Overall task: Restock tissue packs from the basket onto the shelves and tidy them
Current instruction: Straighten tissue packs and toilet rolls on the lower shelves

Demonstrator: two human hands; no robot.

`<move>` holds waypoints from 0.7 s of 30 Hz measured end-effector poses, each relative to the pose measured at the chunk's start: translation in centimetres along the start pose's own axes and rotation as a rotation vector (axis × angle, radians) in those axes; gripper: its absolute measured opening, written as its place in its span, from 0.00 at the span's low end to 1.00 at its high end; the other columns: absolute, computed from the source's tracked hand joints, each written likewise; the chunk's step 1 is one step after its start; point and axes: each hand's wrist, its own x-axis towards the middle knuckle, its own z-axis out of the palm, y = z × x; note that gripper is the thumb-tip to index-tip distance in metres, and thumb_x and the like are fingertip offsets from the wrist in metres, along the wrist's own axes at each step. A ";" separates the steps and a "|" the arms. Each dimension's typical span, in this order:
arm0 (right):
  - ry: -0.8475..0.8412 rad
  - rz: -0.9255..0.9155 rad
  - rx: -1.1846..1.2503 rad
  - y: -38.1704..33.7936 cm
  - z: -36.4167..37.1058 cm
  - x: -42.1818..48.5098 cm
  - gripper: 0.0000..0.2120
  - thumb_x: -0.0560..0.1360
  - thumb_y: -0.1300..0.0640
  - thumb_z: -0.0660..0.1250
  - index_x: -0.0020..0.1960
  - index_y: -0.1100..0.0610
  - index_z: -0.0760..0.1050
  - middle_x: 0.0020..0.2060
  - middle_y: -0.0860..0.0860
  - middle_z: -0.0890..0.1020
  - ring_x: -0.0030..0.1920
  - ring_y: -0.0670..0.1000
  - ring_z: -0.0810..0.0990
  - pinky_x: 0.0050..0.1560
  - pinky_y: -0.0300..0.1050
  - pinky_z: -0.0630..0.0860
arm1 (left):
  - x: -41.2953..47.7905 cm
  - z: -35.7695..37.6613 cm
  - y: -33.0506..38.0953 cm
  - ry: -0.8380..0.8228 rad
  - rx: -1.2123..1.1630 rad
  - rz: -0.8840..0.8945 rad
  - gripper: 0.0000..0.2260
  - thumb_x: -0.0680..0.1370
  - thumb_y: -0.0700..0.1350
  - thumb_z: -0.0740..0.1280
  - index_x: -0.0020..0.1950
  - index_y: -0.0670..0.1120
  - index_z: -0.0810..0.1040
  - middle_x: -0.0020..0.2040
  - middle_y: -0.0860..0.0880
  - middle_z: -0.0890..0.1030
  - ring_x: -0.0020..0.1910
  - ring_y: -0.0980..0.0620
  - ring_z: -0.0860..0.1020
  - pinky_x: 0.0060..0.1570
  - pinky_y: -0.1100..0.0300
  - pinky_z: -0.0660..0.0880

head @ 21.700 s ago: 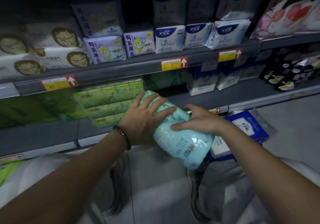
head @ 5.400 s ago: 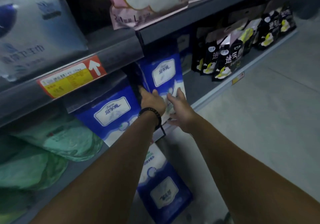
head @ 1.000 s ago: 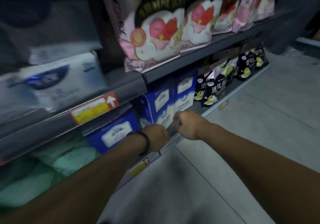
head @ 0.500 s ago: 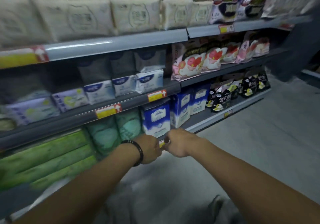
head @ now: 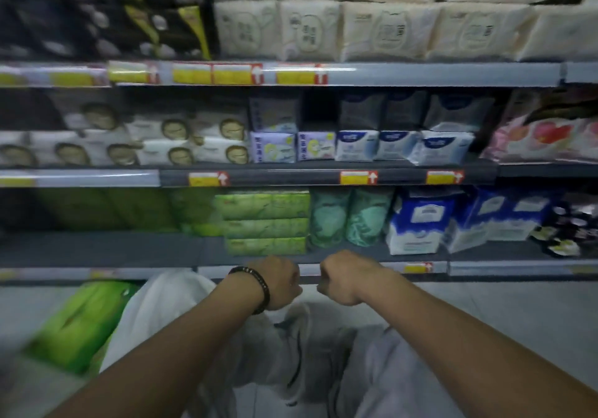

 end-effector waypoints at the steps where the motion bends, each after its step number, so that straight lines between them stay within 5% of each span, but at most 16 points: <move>1: -0.005 -0.039 -0.016 -1.2 -0.3 0.5 0.19 0.81 0.42 0.65 0.61 0.55 0.80 0.61 0.57 0.82 0.58 0.61 0.82 0.57 0.52 0.81 | -1.0 -0.2 -1.0 0.003 0.000 -0.043 0.16 0.84 0.55 0.61 0.64 0.48 0.80 0.66 0.44 0.80 0.62 0.42 0.79 0.59 0.52 0.76; 6: -0.013 -0.238 -0.056 -7.2 -2.0 2.0 0.22 0.83 0.41 0.66 0.65 0.56 0.81 0.60 0.57 0.84 0.57 0.61 0.83 0.53 0.49 0.79 | -5.5 -0.4 -5.9 0.047 0.015 -0.225 0.17 0.84 0.54 0.61 0.66 0.47 0.79 0.64 0.43 0.82 0.61 0.41 0.80 0.53 0.55 0.74; 10: -0.034 -0.349 -0.063 -11.5 -2.2 3.7 0.23 0.84 0.39 0.62 0.58 0.57 0.82 0.51 0.57 0.83 0.51 0.61 0.81 0.50 0.52 0.80 | -8.4 0.4 -9.9 0.044 -0.013 -0.354 0.18 0.83 0.57 0.62 0.67 0.48 0.79 0.67 0.44 0.81 0.65 0.41 0.78 0.61 0.52 0.75; 21: -0.178 -0.500 -0.102 -23.8 2.1 7.6 0.25 0.83 0.40 0.64 0.67 0.59 0.80 0.66 0.60 0.81 0.63 0.61 0.80 0.54 0.48 0.74 | -16.5 8.1 -21.6 -0.083 -0.218 -0.615 0.18 0.83 0.59 0.62 0.68 0.51 0.80 0.68 0.48 0.80 0.67 0.45 0.77 0.65 0.55 0.74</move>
